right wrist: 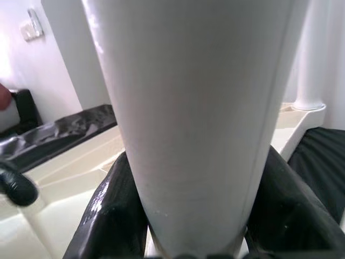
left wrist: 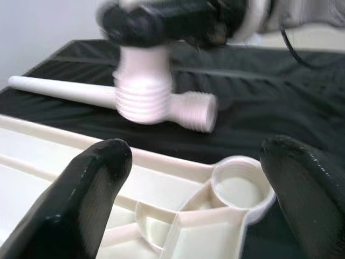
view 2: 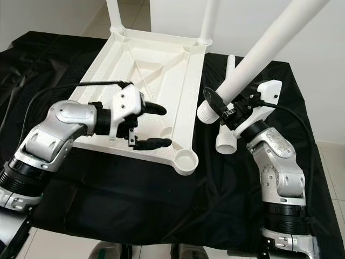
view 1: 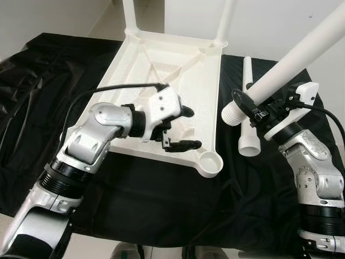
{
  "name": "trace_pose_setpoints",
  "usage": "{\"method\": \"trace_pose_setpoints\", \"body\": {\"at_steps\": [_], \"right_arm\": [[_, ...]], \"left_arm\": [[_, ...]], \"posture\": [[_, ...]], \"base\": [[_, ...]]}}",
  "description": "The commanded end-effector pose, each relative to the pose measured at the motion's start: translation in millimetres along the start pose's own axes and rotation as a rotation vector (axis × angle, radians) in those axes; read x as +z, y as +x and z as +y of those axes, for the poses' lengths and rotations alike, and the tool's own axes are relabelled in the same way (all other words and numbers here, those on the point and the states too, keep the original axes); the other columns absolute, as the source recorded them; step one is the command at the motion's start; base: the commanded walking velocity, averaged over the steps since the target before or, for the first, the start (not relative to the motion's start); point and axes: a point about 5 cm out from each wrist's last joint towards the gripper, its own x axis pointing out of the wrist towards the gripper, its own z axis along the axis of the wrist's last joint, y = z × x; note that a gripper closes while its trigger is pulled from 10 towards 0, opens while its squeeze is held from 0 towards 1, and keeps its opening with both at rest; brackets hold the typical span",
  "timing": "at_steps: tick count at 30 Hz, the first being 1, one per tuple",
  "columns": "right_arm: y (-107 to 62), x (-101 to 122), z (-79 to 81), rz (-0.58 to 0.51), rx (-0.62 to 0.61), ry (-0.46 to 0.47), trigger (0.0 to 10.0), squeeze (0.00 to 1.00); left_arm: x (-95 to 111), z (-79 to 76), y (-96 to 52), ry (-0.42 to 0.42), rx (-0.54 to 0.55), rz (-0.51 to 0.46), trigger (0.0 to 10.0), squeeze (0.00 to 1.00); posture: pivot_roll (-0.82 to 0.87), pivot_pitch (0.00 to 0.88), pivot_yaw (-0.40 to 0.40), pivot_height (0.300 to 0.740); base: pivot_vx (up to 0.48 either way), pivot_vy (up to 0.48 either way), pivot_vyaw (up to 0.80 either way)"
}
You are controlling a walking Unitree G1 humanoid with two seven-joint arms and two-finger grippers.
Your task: Building children table
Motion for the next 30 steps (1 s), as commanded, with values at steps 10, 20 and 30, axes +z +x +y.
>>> {"method": "trace_pose_setpoints", "body": {"at_steps": [10,20,30], "right_arm": [[12.4,3,5.5,-0.084,-0.021,0.037,10.0,0.0],[16.0,-3,9.6,-0.113,-0.056,0.062,10.0,0.0],[18.9,-7,12.8,-0.124,-0.062,0.075,10.0,0.0]], "left_arm": [[0,44.0,-31.5,-0.09,0.713,-0.074,10.0,0.0],[1,51.1,-45.9,-0.155,0.906,-0.139,10.0,0.0],[-8,51.8,-49.8,-0.204,0.968,-0.127,10.0,0.0]], "posture": [[0.03,0.113,-0.009,0.74],[0.04,0.101,0.009,0.74],[0.04,0.097,0.014,0.74]], "base": [[0.0,0.0,0.0],[0.0,0.0,0.0],[0.0,0.0,0.0]]}}
